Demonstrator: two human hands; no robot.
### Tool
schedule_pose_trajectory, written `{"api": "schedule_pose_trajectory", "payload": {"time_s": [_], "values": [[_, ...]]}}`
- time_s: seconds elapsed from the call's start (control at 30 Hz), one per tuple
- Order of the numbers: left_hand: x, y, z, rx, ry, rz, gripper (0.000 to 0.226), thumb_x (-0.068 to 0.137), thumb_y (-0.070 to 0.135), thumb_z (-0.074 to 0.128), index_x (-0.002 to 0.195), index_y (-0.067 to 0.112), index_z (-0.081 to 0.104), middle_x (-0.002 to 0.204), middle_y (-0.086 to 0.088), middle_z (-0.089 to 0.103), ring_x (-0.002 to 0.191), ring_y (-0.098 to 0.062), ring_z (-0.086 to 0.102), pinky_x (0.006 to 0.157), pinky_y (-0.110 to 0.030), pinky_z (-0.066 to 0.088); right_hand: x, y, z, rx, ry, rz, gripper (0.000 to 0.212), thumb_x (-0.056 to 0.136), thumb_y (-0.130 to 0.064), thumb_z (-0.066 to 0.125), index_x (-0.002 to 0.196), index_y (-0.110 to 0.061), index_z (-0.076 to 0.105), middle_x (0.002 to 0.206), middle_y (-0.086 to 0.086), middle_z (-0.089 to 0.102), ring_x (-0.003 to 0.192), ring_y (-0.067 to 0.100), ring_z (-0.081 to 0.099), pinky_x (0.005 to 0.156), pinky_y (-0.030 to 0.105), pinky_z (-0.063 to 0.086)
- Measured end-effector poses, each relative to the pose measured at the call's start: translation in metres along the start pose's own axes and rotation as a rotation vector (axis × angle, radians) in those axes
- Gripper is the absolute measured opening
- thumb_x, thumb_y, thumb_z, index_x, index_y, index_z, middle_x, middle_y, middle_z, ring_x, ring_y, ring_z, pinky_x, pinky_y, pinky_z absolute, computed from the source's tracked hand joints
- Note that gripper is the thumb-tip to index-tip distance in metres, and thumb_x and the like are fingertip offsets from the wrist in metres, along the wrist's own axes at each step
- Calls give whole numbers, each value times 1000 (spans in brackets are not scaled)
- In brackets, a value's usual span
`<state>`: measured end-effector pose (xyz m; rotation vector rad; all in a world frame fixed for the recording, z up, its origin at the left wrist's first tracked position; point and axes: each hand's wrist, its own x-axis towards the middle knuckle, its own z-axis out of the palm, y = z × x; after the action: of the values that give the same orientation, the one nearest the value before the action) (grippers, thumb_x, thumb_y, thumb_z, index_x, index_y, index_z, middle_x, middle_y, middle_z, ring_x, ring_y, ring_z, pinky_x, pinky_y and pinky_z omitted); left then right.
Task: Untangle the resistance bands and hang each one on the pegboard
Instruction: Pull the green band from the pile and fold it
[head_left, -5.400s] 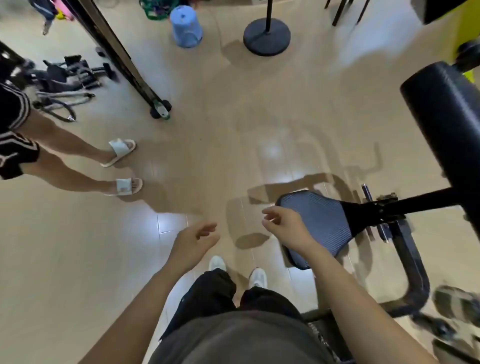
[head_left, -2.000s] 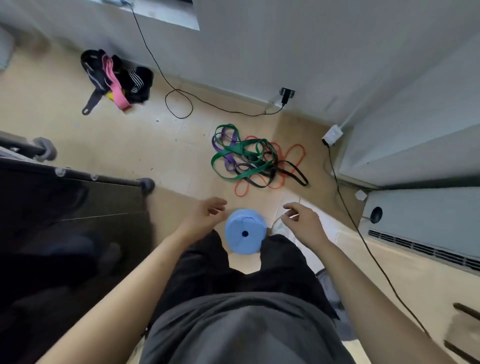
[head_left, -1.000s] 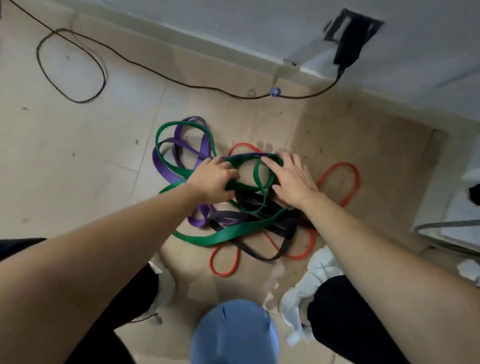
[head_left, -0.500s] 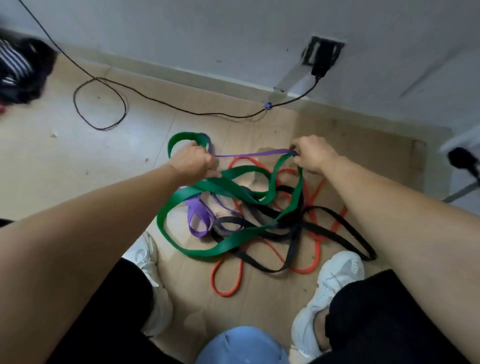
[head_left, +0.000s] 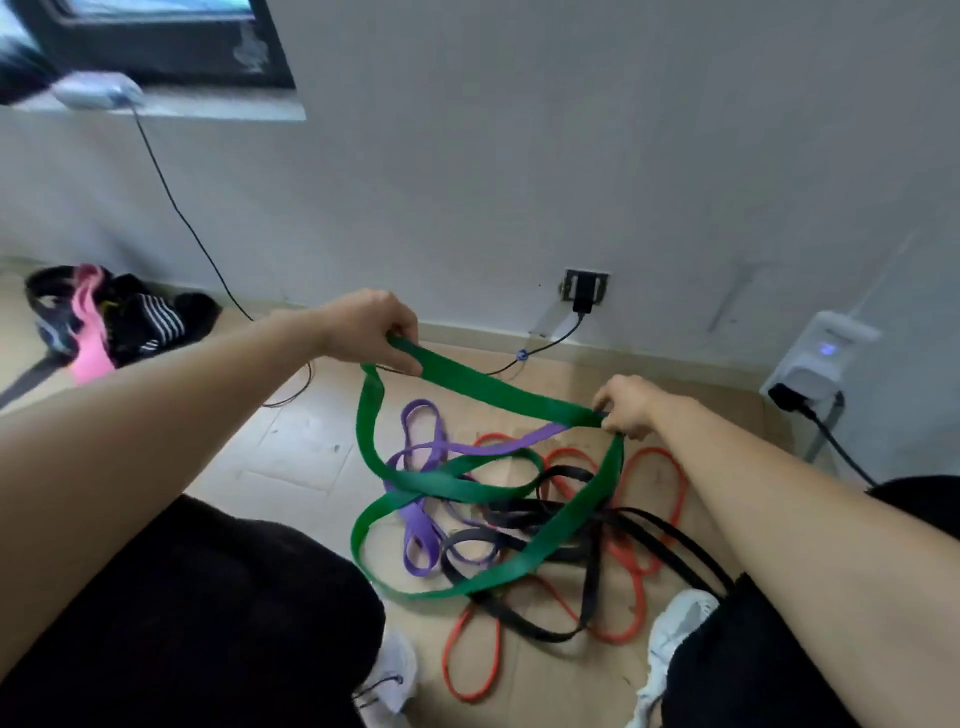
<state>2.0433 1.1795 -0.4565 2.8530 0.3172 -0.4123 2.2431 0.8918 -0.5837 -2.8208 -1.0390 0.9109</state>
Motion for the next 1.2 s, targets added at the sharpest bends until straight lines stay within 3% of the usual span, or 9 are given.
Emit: {"api": "schedule_pose_trajectory", "payload": {"time_s": [0.2,0.33,0.47,0.6,0.73,0.8,1.0,1.13,1.2], "values": [[-7,0,-22,137,238,70,23,82,47,77,93,28,68,91,7,64,84,-20,62,70,-35,51,3,-7,12,177,-95,15,32,70,-13,72,101,-14,73,79,10,74,58,23,70,50,28,57],[12,0,-36,86,480,27,22,86,52,71,88,30,65,83,12,59,75,-14,59,58,-28,41,-5,-18,41,464,-121,-15,26,69,-12,78,86,-10,59,69,6,57,51,16,51,46,25,43],[25,-7,-36,73,558,-75,26,86,55,71,90,29,69,86,8,65,78,-17,60,63,-32,47,-3,-26,80,686,-230,-66,23,63,-19,79,79,-16,63,75,12,59,64,23,55,56,30,41],[29,-24,-33,25,660,-230,28,87,56,67,93,29,70,85,5,67,79,-22,62,69,-36,53,6,-26,129,545,-459,-154,21,69,-24,84,86,-23,72,89,-8,71,90,12,66,83,24,51],[29,-43,-28,65,634,-351,29,85,55,68,94,27,71,90,1,69,85,-28,64,72,-37,54,-4,-15,146,612,-557,-55,19,77,-21,83,92,-17,72,80,-9,70,79,8,65,65,13,47],[30,-44,-23,63,598,-372,30,85,56,70,93,27,71,87,1,68,83,-27,63,68,-34,48,-3,-6,143,669,-442,-7,14,80,-22,82,87,-14,73,76,-5,72,74,9,67,65,17,51],[30,-29,0,125,437,-338,28,81,55,74,87,28,72,81,6,66,79,-21,59,62,-28,38,13,-13,99,719,281,134,28,69,-40,87,83,-19,73,77,-3,75,73,17,71,70,36,59],[27,-17,4,104,401,-314,27,83,56,73,86,29,70,73,12,61,73,-15,58,52,-24,32,4,-27,33,555,537,132,10,89,-21,68,95,-14,72,85,4,69,86,28,67,76,30,50],[25,-11,6,111,389,-302,28,83,56,73,87,29,70,71,14,60,71,-13,58,51,-23,33,2,-25,2,512,593,116,18,92,-9,57,103,-15,71,84,7,65,80,33,69,72,35,56]]}}
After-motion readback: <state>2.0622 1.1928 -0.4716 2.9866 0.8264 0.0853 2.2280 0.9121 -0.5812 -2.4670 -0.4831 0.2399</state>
